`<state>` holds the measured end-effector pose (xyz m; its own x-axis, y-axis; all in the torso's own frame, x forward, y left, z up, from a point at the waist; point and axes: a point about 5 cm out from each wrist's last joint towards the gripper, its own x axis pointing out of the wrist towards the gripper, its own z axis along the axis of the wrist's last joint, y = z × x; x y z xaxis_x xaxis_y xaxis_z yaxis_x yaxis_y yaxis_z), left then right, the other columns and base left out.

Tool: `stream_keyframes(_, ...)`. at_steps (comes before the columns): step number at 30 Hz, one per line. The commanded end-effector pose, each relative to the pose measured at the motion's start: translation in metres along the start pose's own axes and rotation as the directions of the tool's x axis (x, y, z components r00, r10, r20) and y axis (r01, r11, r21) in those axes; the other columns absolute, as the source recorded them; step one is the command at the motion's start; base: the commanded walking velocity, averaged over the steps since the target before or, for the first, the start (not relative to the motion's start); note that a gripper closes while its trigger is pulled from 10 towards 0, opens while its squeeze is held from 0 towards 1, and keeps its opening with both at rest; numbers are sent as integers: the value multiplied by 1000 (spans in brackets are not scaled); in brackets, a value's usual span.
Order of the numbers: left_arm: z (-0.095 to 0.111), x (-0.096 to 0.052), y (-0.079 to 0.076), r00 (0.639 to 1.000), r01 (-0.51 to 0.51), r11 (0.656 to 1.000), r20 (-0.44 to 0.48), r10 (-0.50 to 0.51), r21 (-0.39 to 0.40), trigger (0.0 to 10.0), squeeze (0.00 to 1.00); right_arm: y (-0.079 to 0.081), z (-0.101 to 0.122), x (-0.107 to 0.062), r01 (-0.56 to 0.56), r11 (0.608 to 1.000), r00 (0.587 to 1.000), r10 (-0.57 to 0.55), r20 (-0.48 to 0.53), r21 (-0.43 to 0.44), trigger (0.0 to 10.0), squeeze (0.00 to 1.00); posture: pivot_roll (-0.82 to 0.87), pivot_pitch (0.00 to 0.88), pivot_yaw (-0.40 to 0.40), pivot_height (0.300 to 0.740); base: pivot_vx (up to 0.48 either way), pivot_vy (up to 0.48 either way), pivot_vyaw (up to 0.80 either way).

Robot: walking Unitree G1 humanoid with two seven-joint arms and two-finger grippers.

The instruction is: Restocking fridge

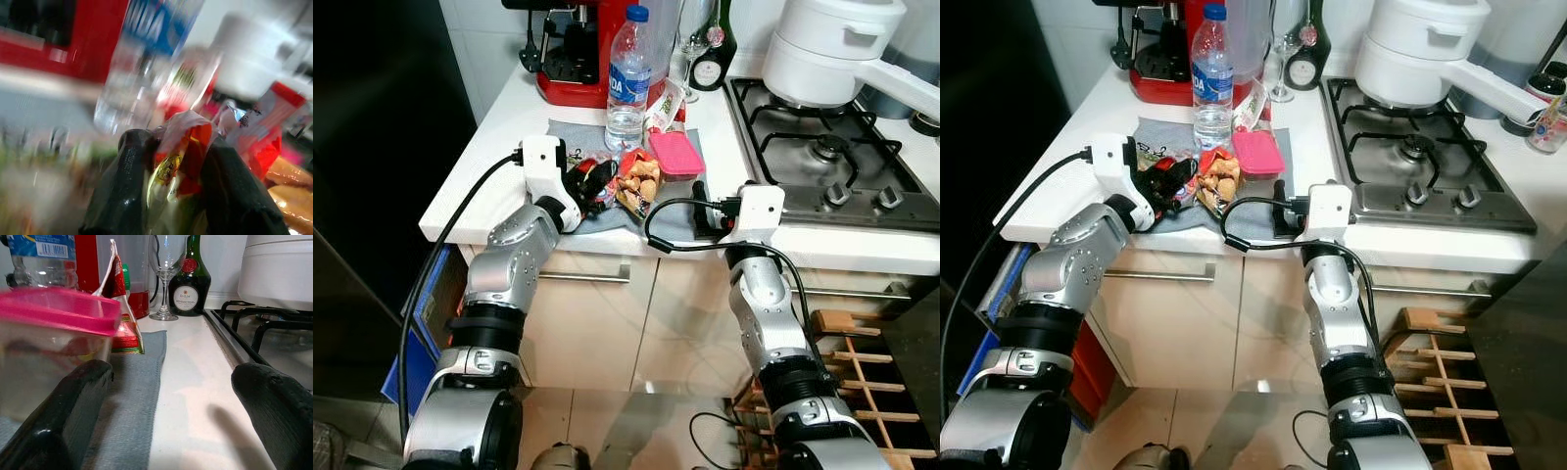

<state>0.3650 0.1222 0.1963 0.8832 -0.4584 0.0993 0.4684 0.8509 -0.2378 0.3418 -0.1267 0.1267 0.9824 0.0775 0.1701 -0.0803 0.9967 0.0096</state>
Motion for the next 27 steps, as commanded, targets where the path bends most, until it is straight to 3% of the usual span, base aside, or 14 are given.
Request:
stream_keyframes(1,20,3,-4,998,23,999,54,-24,30,0,0,-2,-2,1,-5,1000,1000,5,-21,-3,10000,0,45,0,-40,740,0,0,0)
stream_keyframes(5,34,1,0,995,3,999,103,-7,35,0,0,-1,2,4,-9,1000,1000,9,-5,-4,10000,0,46,0,-45,740,0,0,0)
stream_keyframes(9,52,-4,-10,977,61,997,200,-71,53,0,0,-5,20,8,14,1000,997,-14,81,-1,10000,0,36,0,-38,740,0,0,0)
stream_keyframes(18,62,-7,-17,956,113,988,258,-136,103,0,0,-17,39,5,67,998,986,-66,156,-2,10000,0,1,0,-22,740,0,0,0)
stream_keyframes(19,67,-9,-17,957,87,982,261,-130,169,0,0,-16,46,5,63,998,981,-62,184,-4,10000,0,9,0,-21,740,0,0,0)
stream_keyframes(21,67,-11,-15,960,63,977,256,-116,206,0,0,-15,54,6,61,998,975,-58,212,-4,10000,0,17,0,-17,740,0,0,0)
stream_keyframes(27,54,-18,0,973,-58,968,231,0,245,0,0,-13,59,8,73,997,970,-74,230,10,10000,0,36,0,-9,740,0,0,0)
